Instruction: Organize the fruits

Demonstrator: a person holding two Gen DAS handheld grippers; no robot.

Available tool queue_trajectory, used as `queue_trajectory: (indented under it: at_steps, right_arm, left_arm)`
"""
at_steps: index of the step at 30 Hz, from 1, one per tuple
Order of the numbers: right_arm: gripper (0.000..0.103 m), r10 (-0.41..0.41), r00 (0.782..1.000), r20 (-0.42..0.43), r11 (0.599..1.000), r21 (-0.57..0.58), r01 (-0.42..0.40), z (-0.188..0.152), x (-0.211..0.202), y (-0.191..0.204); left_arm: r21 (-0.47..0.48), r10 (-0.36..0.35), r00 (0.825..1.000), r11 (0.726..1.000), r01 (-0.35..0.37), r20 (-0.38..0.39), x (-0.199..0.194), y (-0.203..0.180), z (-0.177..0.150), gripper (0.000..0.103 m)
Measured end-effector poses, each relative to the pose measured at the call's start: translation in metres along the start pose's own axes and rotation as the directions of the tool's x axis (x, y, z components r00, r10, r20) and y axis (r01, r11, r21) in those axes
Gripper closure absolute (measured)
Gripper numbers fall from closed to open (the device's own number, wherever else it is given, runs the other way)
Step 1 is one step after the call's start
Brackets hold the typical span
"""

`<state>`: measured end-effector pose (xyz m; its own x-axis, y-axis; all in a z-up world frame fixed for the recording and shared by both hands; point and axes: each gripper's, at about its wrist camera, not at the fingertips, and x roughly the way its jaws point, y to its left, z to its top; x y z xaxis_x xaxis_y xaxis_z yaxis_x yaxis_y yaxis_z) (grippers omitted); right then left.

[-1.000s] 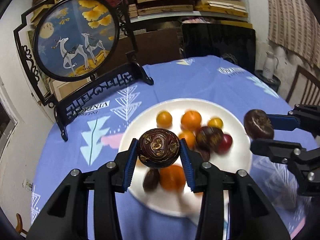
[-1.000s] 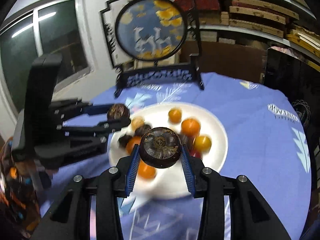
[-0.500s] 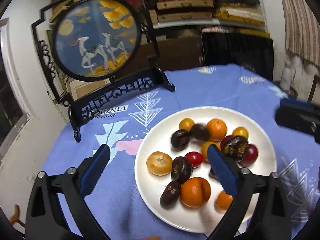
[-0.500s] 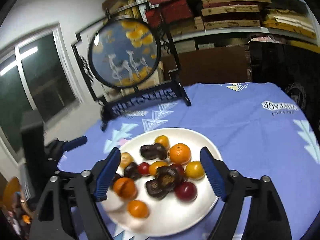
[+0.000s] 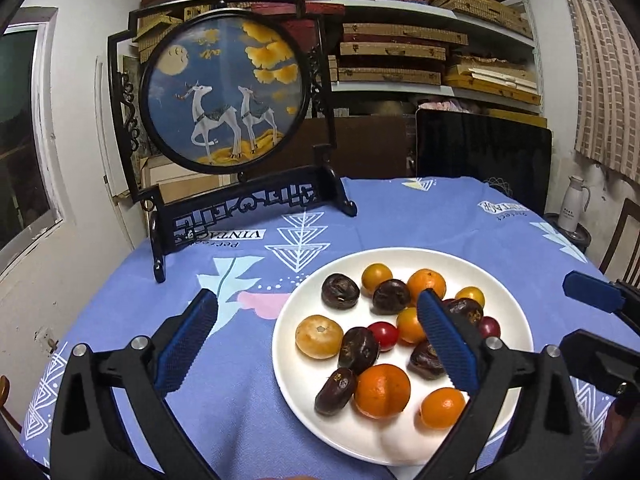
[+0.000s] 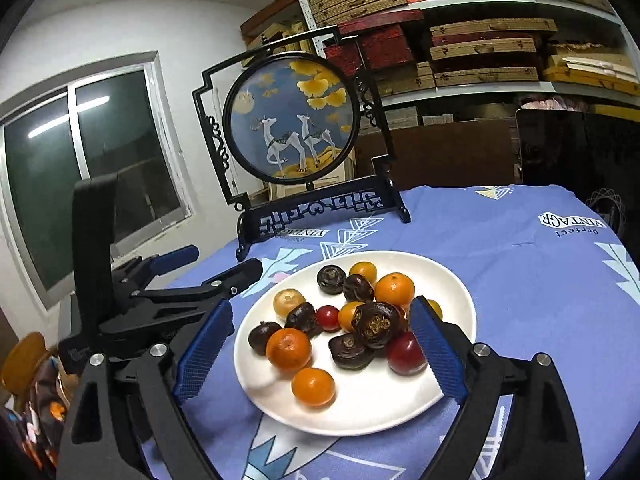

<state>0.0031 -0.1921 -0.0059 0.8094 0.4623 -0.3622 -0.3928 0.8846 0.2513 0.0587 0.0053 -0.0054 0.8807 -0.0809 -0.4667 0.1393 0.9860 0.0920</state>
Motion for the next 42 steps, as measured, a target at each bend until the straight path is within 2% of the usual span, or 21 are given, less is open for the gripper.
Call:
queue_trajectory:
  at_steps: [6,10,21,42]
  right_arm:
    - [0.012,-0.011,1.0,0.015,1.0,-0.003,0.011,-0.001,-0.002,-0.001]
    - [0.012,-0.013,1.0,0.019,1.0,0.001,0.013,-0.001,-0.002,-0.002]
    - [0.011,-0.013,1.0,0.018,1.0,0.005,0.013,-0.002,-0.003,-0.005]
    - [0.01,-0.011,1.0,-0.004,1.0,-0.015,0.011,-0.005,0.004,-0.001]
  left_arm:
    - [0.026,-0.01,1.0,1.0,0.011,-0.011,0.001,-0.006,-0.004,0.005]
    - [-0.006,-0.036,0.999,0.999,0.036,-0.033,0.003,-0.003,-0.007,0.005]
    - [-0.02,-0.012,0.997,1.0,0.011,-0.074,0.012,-0.001,-0.011,0.005]
    - [-0.002,0.03,0.998,1.0,-0.03,-0.059,0.009,-0.002,-0.01,0.005]
